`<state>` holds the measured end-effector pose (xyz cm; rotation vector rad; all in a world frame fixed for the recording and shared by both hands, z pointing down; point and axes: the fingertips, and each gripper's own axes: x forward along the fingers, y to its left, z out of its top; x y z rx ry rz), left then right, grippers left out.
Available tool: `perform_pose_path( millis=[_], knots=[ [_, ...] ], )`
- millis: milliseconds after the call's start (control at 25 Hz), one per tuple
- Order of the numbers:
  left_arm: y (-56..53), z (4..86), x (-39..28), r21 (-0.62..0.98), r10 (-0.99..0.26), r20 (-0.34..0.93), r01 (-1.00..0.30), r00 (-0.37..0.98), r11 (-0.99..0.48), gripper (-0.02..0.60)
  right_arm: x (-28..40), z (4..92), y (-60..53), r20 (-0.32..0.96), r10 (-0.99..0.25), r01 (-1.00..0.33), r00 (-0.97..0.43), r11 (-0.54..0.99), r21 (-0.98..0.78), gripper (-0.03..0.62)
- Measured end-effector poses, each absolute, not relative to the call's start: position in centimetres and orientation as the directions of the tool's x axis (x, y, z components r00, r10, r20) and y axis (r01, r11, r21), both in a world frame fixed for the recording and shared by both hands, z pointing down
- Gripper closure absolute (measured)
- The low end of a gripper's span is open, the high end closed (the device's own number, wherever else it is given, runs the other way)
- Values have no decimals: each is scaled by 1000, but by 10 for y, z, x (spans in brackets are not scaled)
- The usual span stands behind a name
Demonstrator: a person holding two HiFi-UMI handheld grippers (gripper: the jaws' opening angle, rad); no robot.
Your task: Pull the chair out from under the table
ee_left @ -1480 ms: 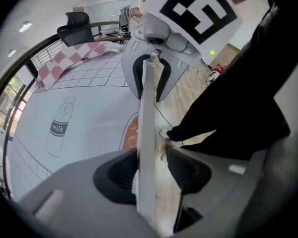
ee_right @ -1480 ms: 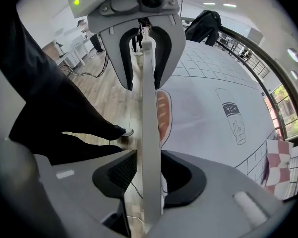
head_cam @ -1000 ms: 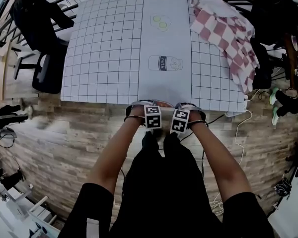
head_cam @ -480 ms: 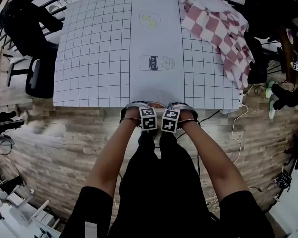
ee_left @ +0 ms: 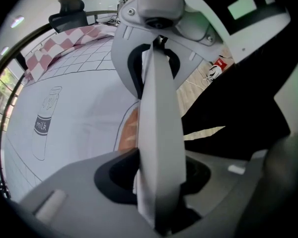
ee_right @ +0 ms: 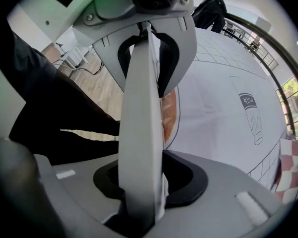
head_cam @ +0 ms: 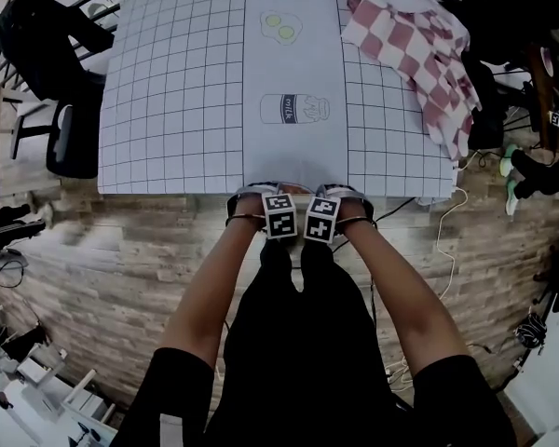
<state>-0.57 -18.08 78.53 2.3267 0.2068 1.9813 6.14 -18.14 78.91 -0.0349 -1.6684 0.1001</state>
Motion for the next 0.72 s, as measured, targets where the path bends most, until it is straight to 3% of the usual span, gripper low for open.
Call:
perform_pose_path(
  millis=[280,720],
  knots=[
    [-184,785,-5,106,110,981,30,162,-994,439,62,790,-186,996,-1,-14,-87,1000,0,506],
    [-176,786,-6,58,60,985,16,165,-998,466,62,790,-176,996,-38,-10,-83,999,37,520]
  ],
)
